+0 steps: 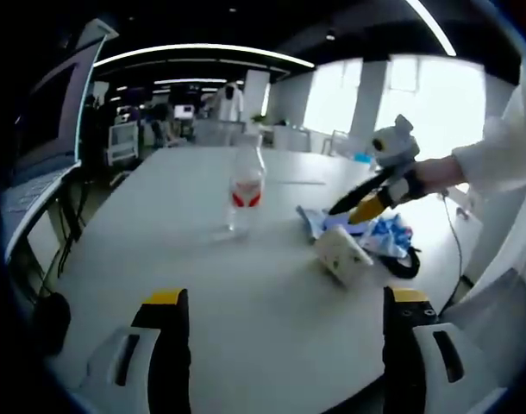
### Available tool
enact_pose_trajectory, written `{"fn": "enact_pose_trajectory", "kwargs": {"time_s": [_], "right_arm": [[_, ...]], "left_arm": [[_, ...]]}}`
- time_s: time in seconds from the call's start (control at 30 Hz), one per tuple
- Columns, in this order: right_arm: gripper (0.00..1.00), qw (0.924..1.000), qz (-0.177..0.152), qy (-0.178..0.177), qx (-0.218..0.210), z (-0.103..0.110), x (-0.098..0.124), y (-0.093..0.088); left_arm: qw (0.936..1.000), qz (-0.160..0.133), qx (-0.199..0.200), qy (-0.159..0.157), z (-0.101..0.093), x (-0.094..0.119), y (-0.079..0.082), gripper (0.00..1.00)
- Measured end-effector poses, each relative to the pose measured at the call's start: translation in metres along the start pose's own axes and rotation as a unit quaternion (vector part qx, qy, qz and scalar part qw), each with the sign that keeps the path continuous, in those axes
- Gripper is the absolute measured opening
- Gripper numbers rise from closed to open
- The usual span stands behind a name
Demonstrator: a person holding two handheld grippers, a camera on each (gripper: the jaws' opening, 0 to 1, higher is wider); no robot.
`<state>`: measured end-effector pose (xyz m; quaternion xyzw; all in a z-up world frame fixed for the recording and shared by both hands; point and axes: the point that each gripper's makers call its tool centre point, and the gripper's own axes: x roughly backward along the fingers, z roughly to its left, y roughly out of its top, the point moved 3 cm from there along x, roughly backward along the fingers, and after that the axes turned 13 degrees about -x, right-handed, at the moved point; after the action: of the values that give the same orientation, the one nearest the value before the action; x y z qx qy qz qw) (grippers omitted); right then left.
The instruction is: Arrange the tabletop items into an orderly group along one side of the table until the central work area is clear of visible clutter.
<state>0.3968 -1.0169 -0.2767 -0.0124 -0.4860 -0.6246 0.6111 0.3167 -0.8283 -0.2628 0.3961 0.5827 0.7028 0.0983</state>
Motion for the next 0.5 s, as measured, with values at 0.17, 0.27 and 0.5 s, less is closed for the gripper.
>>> {"fn": "enact_pose_trajectory", "kwargs": {"time_s": [0.17, 0.27, 0.5], "right_arm": [[0.45, 0.9995, 0.033, -0.002, 0.003, -0.005, -0.010, -0.007], [0.41, 0.9990, 0.044, 0.000, 0.002, -0.007, -0.013, -0.010], [0.30, 0.9967, 0.079, 0.010, 0.015, -0.006, -0.019, -0.026]], "left_arm": [[1.0000, 0.001, 0.007, 0.002, 0.001, 0.000, -0.002, 0.87], [0.9999, 0.002, 0.013, 0.003, 0.001, 0.000, -0.004, 0.85], [0.9996, 0.020, 0.017, 0.012, 0.007, 0.000, -0.014, 0.81]]}}
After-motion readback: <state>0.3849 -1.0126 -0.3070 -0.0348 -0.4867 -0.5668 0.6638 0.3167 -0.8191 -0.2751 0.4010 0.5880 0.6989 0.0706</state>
